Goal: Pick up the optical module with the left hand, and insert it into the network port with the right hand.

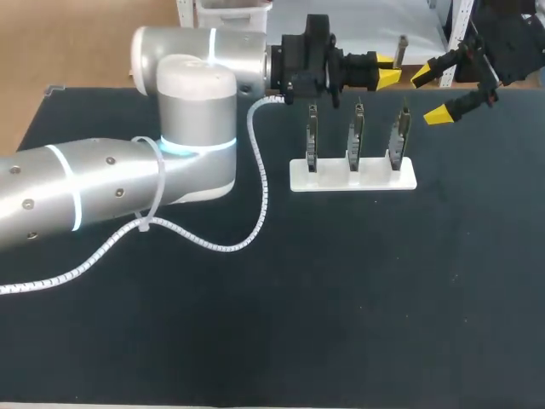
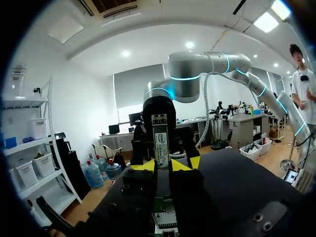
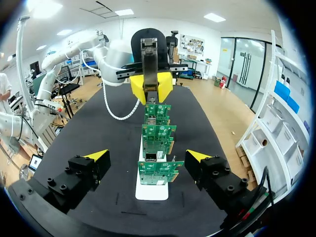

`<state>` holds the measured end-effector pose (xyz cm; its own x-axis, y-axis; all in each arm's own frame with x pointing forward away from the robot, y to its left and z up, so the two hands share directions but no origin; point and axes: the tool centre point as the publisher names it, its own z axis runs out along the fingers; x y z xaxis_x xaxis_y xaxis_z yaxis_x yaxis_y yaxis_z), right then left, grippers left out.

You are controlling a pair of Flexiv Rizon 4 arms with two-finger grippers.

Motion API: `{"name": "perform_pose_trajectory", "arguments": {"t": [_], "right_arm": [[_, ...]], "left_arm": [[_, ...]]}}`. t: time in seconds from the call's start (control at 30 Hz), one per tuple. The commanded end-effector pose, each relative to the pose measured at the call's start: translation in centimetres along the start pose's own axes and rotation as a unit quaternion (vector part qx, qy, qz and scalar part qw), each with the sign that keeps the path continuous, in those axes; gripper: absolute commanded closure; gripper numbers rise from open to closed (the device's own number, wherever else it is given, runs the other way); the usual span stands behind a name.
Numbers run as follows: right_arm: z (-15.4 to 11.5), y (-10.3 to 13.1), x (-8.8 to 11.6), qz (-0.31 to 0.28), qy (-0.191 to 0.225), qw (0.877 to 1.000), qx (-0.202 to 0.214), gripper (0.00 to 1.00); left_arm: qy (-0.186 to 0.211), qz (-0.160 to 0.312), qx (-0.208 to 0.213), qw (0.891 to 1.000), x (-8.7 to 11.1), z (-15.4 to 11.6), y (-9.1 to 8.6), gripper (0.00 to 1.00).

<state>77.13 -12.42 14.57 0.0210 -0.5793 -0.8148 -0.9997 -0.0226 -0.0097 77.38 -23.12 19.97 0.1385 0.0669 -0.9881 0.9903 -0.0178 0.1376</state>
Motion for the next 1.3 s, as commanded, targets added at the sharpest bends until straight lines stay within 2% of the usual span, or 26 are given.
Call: {"name": "perform_pose_trajectory", "arguments": {"t": [0.03, 0.73, 1.3], "right_arm": [[0.0, 0.2, 0.0, 0.000, 0.001, 1.000, 0.003, 0.00], [0.0, 0.2, 0.0, 0.000, 0.001, 1.000, 0.003, 0.00], [0.0, 0.2, 0.0, 0.000, 0.001, 1.000, 0.003, 0.00]], "left_arm": [[-0.005, -0.012, 0.004, 1.000, 0.5, 0.3, -0.1, 1.00], [-0.007, -0.012, -0.011, 1.000, 0.7, 2.1, -0.8, 1.00], [-0.003, -0.025, -0.019, 1.000, 1.5, 2.8, -0.5, 1.00]]}}
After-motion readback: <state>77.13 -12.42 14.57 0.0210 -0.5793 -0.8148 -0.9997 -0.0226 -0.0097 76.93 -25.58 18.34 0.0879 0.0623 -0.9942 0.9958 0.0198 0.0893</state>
